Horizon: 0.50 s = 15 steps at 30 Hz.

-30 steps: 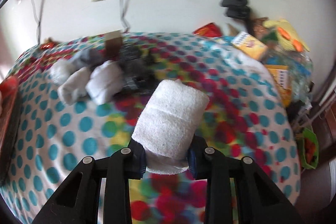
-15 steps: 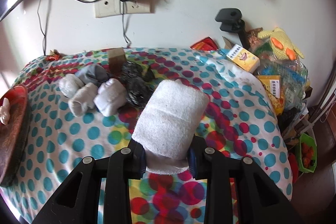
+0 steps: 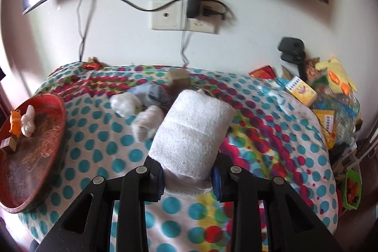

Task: Organize objects
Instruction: 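Lift the white towel and carry it toward the red tray with the right gripper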

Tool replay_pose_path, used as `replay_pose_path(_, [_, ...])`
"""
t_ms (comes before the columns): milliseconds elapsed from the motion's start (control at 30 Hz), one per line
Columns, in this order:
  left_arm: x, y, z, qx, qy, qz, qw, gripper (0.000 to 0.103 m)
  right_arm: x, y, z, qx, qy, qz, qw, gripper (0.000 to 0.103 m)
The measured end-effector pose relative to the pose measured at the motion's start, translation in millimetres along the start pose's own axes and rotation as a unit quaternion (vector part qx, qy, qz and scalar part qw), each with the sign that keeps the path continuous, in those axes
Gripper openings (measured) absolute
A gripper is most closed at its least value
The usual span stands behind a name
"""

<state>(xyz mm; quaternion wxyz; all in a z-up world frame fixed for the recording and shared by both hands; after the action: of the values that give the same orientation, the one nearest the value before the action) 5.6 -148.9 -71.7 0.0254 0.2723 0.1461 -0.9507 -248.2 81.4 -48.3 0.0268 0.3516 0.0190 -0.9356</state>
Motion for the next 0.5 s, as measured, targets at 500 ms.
replay_pose_path(500, [-0.4,2.0,0.1,-0.003,-0.001,0.002,1.0000,0.073,-11.0,59.7,3.5,-0.037,-0.009,0.028,0.999,0.029])
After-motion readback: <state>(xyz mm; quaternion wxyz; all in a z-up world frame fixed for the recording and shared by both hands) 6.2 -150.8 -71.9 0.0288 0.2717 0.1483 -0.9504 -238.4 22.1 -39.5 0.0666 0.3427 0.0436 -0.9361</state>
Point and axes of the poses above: each gripper's, at about its wrist camera, not at the fingertips, and x roughly the way its jaws point, y to its left, z to its top, the point moved 4 cm from there along x, roughly the way its jaws point, and after that the axes turned 5 degrees about x, right-handed, at the moved point
